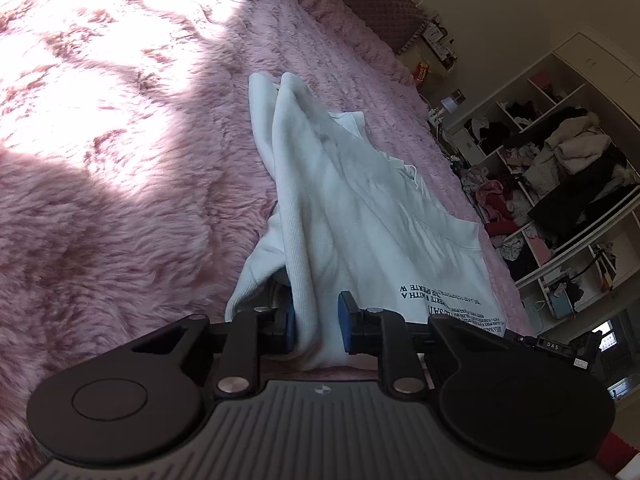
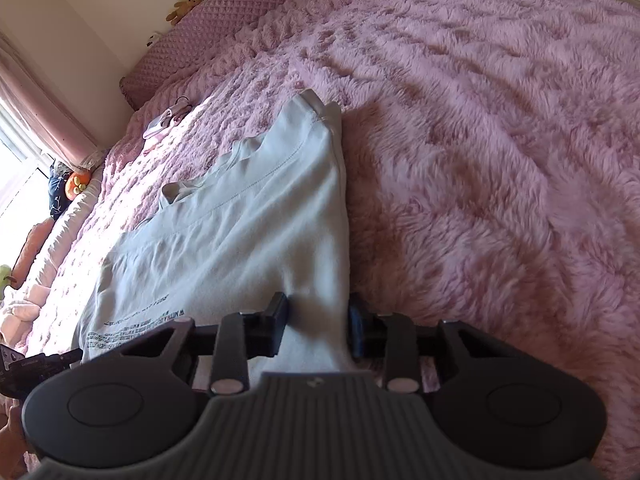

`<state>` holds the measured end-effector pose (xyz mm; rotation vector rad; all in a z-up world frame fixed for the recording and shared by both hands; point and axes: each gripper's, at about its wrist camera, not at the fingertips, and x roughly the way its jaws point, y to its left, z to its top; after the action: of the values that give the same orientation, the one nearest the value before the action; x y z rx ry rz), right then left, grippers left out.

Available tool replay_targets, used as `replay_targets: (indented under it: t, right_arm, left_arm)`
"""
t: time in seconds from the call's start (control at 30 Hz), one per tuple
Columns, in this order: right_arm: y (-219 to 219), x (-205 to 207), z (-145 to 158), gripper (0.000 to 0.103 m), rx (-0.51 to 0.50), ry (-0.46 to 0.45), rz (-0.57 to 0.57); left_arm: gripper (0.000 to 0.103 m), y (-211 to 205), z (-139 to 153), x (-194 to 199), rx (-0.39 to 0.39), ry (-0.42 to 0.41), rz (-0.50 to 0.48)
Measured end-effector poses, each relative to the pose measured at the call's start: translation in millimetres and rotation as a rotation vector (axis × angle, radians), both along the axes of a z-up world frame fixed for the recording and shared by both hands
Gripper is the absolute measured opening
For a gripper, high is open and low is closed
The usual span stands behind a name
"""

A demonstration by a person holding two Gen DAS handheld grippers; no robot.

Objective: Fold small clothes

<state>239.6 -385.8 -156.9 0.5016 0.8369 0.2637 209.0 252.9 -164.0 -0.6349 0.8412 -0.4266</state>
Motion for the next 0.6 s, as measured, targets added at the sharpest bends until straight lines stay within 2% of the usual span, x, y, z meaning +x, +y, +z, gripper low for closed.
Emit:
replay_targets:
  t: [0.03, 0.17, 0.2, 0.3, 0.33, 0.4, 0.53, 0.6]
  right_arm:
    - [-2, 0, -1, 0.010, -0.006, 0.003, -0.005]
    - [-10, -4, 3, 0.005, 0.042, -0.006, -0.018]
    - [-10, -6, 7, 0.004, 0.047, -0.015, -0.018]
    - [-17, -15, 21, 0.000, 0.071, -0.056, -0.018]
    - [-22, -19, 26, 0.000, 0.092, -0.068, -0.016]
    - [-27, -23, 30, 0.000, 0.099, -0.062, -0.011]
    - [-23, -22, 12, 0.000, 0.028, 0.008, -0.003]
    - [-25, -20, -3, 0.000, 0.043, 0.035, -0.035]
  left_arm:
    - [0.007, -1, 0, 0, 0.024, 0.018, 0.009]
    - [0.005, 1, 7, -2, 0.019, 0.040, 0.034]
    - [0.005, 3, 10, -4, -0.002, 0.034, 0.038]
    - [0.004, 18, 26, -14, -0.147, -0.034, 0.020]
    - [0.003, 24, 33, -18, -0.161, -0.048, 0.015]
    - [0.003, 29, 36, -19, -0.093, -0.017, 0.000]
    - [0.003, 23, 9, -13, 0.048, 0.134, -0.008]
    - [0.003, 21, -1, -13, 0.052, 0.146, 0.009]
